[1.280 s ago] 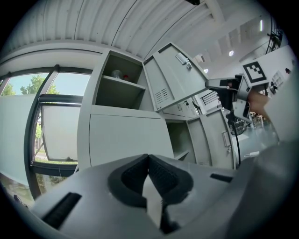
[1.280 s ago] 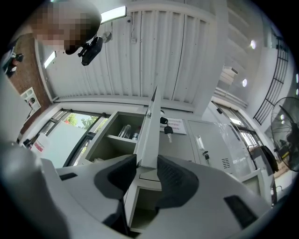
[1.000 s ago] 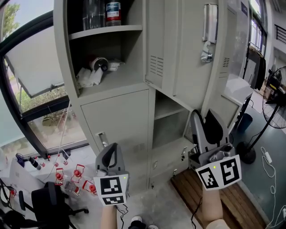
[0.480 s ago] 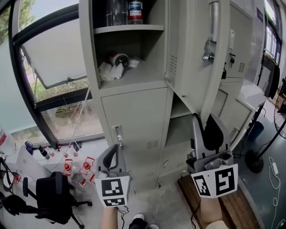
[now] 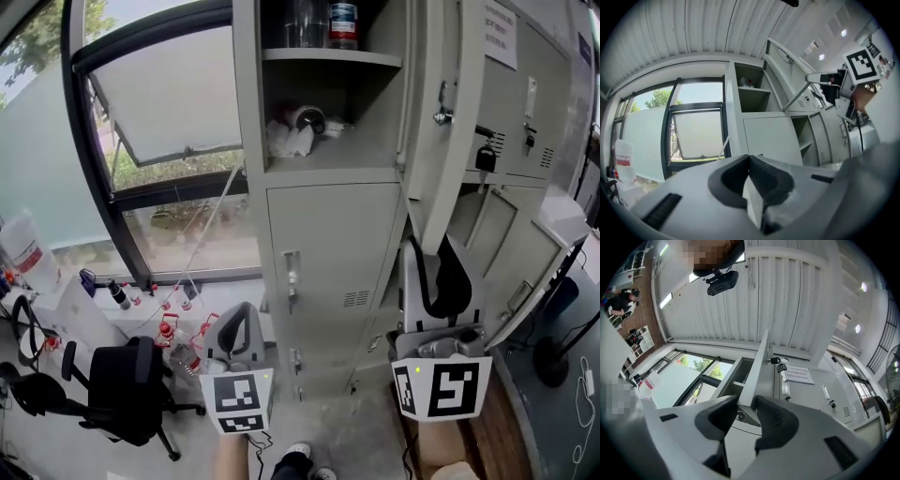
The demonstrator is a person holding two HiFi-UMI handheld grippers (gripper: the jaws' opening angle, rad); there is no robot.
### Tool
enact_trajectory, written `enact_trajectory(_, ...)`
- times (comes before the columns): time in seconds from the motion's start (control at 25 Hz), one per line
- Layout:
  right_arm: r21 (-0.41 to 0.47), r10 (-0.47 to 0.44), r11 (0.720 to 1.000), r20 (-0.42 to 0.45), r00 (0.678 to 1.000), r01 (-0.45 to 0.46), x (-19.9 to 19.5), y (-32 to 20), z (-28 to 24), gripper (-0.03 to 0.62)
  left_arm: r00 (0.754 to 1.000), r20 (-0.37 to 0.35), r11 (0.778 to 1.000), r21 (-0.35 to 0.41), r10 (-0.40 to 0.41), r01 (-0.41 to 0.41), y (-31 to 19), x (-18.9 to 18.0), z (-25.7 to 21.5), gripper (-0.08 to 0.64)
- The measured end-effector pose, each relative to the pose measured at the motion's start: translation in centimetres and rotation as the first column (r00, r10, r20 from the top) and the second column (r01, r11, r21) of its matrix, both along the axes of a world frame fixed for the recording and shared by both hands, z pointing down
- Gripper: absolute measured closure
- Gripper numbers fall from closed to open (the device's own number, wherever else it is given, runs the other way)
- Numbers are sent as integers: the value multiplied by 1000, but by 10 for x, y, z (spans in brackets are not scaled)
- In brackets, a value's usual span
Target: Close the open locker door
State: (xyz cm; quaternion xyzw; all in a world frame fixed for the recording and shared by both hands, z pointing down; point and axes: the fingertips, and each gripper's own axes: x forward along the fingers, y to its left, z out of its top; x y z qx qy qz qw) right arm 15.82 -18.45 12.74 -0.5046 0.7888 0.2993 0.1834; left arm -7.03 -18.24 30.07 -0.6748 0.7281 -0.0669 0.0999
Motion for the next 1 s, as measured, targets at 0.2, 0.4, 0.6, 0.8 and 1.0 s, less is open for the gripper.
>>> enact_trajectory(0.2, 9, -25, 1000, -28, 999, 26, -24, 1, 1, 446, 998, -9, 998, -1, -56, 56, 13, -23, 2, 557)
enact_trajectory(0.4, 23, -50, 998, -68, 996, 52, -48, -1, 2, 446, 994, -22, 994, 4, -107, 107, 23, -43, 2, 557)
enact_trajectory(0.6, 37, -55, 998, -88, 995, 58, -65, -4, 2, 445, 990, -30, 990, 3, -138, 138, 27, -58, 4, 557)
enact_trajectory(0.8, 57, -35, 998, -105, 994, 41, -81, -6, 1, 442, 987, -34, 988, 7, -155, 155, 26, -69, 1, 557)
enact_trajectory(1.0, 74, 7, 997, -128, 992, 3, -98, -12, 0, 440, 986, -36, 986, 8, -165, 165, 22, -78, 0, 557)
